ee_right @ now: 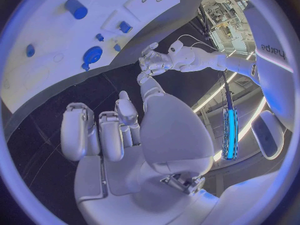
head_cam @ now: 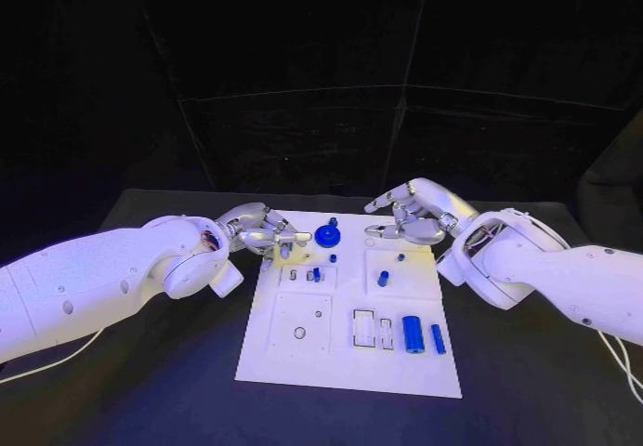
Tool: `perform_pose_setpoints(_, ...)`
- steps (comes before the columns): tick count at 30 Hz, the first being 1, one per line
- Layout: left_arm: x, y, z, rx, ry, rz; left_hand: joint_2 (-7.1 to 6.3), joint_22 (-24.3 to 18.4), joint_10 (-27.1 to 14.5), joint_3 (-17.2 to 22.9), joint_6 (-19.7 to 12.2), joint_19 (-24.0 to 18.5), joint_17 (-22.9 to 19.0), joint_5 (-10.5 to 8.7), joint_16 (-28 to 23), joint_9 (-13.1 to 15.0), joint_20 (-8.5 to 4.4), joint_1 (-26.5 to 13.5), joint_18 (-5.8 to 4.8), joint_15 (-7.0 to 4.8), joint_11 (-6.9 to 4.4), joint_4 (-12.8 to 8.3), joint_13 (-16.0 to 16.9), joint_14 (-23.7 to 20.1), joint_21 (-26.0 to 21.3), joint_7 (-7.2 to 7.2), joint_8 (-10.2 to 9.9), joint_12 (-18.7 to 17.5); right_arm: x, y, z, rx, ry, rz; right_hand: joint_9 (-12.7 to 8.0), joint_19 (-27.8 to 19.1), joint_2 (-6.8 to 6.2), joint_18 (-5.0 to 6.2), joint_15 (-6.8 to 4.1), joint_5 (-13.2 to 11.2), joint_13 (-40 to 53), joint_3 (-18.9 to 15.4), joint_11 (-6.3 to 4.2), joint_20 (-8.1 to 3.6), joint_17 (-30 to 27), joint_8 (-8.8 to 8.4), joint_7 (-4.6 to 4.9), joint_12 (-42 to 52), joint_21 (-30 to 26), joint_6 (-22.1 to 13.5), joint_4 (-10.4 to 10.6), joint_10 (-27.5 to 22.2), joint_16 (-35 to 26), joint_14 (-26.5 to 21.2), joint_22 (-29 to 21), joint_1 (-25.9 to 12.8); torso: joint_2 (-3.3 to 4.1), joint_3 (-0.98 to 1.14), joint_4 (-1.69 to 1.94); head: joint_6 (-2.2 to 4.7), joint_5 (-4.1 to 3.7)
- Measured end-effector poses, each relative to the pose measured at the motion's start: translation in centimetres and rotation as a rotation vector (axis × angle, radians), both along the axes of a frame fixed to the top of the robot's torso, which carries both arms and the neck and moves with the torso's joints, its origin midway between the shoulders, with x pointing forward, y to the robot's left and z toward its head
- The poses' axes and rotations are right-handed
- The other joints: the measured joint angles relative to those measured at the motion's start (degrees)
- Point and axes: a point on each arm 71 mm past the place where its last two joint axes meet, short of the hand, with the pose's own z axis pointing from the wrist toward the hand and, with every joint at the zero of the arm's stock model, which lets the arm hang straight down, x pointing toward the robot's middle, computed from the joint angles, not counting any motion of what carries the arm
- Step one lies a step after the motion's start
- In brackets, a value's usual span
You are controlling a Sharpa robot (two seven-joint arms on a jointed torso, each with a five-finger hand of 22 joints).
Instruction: Assemble the parts on the task board
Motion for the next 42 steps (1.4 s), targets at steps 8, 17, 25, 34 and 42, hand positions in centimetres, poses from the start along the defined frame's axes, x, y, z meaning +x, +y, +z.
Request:
perform_pose_setpoints(8, 1.3, -2.2, -0.2, 0.348, 0.06, -0.054, 1.29, 27.35, -0.3, -5.59, -2.77, 6.53, 0.22, -0.28, 5.97, 6.53, -1.24, -3.23, -3.24, -1.51, -1.05, 6.36, 25.91, -0.03, 20.04, -2.12, 10.56, 26.51, 0.8, -2.2, 0.4, 0.063, 0.031, -0.064, 0.06, 0.0, 0.0, 0.0, 0.0, 0.33, 0.12, -0.07, -0.24, 0.0, 0.0, 0.22, -0.05, 0.22, 0.0, 0.05, 0.07, 0.25, 0.0, 0.0, 0.04, 0.0, -0.82, 0.49, 0.01, -0.59, 0.38)
perform_pose_setpoints(17, 2.0, -4.8, -0.8, 0.571, 0.085, -0.055, 1.51, 35.68, 0.31, -8.44, -4.63, 8.03, 0.22, -0.28, 5.97, 11.11, -1.36, -3.0, -4.12, -2.02, -1.68, 8.55, 31.28, -0.13, 25.0, -2.76, 17.01, 31.6, 1.2, -2.3, 0.3, 0.072, 0.05, -0.099, 0.12, 0.0, 0.6, 0.0, 0.0, 2.36, 0.11, -0.32, -0.24, 0.0, -0.01, 0.72, -0.34, 0.22, 0.0, 0.34, 0.0, 0.25, 0.0, 0.0, -0.09, 0.6, -0.99, 0.67, 0.04, -0.68, 0.71)
perform_pose_setpoints(25, 2.6, -6.3, -1.0, 0.647, 0.087, -0.047, 1.39, 37.69, 1.02, -10.06, -5.54, 8.19, 0.21, -0.28, 5.97, 13.52, -1.52, -3.57, -4.98, -2.33, -2.39, 9.22, 33.35, -0.02, 26.07, -3.25, 20.08, 33.17, 1.5, -2.2, 0.1, 0.064, 0.07, -0.13, 0.12, 0.0, 0.6, 0.0, 0.0, 2.54, 0.11, -0.41, -0.24, 0.0, -0.01, 0.72, -0.33, 0.22, 0.0, 0.34, -0.1, 0.25, -0.21, 0.0, -0.3, 0.6, -0.88, 0.64, 0.03, -0.95, 0.74)
perform_pose_setpoints(34, 2.8, -7.1, -1.2, 0.682, 0.093, -0.057, 1.38, 38.3, 1.02, -10.54, -5.95, 8.31, 0.21, -0.27, 5.97, 14.41, -1.64, -3.56, -4.98, -2.53, -2.38, 9.07, 33.84, -0.23, 26.43, -3.26, 20.95, 33.6, 1.8, -2.2, -0.1, 0.053, 0.087, -0.153, 0.11, -0.21, 0.6, 0.0, 0.0, 2.64, 0.0, -0.48, -0.24, -0.21, -0.01, 0.72, -0.33, 0.22, -0.22, 0.34, -0.16, 0.25, -0.3, 0.0, -0.52, 0.6, -0.85, 0.57, 0.03, -1.46, 0.83)
perform_pose_setpoints(42, 2.7, -7.6, -1.6, 0.706, 0.103, -0.08, 1.38, 38.68, 1.44, -11.03, -6.46, 8.35, 0.2, -0.27, 5.97, 14.96, -1.68, -3.56, -4.97, -2.53, -2.36, 8.89, 34.38, -0.23, 26.7, -3.37, 21.79, 34.09, 1.9, -2.2, -0.2, 0.046, 0.094, -0.163, 0.11, -0.2, 0.6, 0.0, 0.0, 2.85, 0.01, -0.66, -0.24, -0.21, -0.01, 0.92, -0.33, 0.21, -0.22, 0.34, 0.02, 0.25, -0.51, 0.0, -0.58, 0.6, -0.82, 0.58, 0.03, -1.56, 0.71)
